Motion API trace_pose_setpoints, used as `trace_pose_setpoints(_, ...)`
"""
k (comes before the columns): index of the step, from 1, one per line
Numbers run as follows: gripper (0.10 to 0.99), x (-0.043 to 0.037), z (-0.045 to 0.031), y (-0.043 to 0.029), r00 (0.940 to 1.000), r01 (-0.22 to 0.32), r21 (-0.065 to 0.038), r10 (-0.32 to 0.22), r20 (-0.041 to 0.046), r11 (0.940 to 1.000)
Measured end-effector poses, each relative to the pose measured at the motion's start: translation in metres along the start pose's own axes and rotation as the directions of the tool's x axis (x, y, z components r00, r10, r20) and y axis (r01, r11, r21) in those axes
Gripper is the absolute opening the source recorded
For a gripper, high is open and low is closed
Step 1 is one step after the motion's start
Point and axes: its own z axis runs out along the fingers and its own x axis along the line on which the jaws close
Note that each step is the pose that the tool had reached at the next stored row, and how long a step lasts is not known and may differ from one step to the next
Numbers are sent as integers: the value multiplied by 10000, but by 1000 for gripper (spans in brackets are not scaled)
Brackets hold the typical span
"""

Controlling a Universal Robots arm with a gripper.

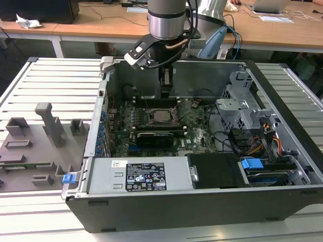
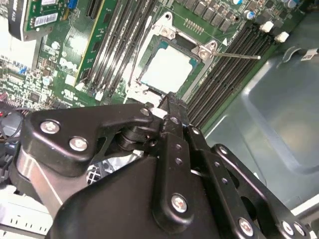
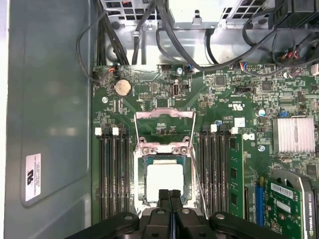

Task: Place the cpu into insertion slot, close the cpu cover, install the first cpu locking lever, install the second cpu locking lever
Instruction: 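Close the cpu cover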

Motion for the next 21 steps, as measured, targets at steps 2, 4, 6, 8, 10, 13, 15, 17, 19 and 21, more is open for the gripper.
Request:
trace_pose_setpoints(2, 106, 1, 2, 55, 10000, -1, 10, 1, 2, 10000)
trace_pose_setpoints(4, 106, 2, 7, 113, 10000, 1, 28, -1, 2, 10000)
trace_pose_setpoints(6, 106, 3, 12, 129, 10000, -1, 28, 1, 1, 10000)
trace_pose_setpoints(8, 106, 4, 19, 190, 10000, 0, 29, 0, 2, 10000)
trace_pose_setpoints(10, 106, 5, 24, 238, 10000, -1, 29, 1, 2, 10000)
trace_pose_setpoints(13, 106, 7, 32, 323, 10000, 0, 29, 0, 2, 10000)
trace_pose_setpoints(15, 106, 8, 36, 362, 10000, 0, 28, 0, 1, 10000)
trace_pose_setpoints(17, 106, 9, 39, 390, 10000, 0, 29, 0, 2, 10000)
trace_pose_setpoints(19, 106, 9, 42, 412, 10000, 0, 29, 0, 2, 10000)
trace_pose_setpoints(21, 106, 10, 45, 440, 10000, 0, 29, 0, 3, 10000)
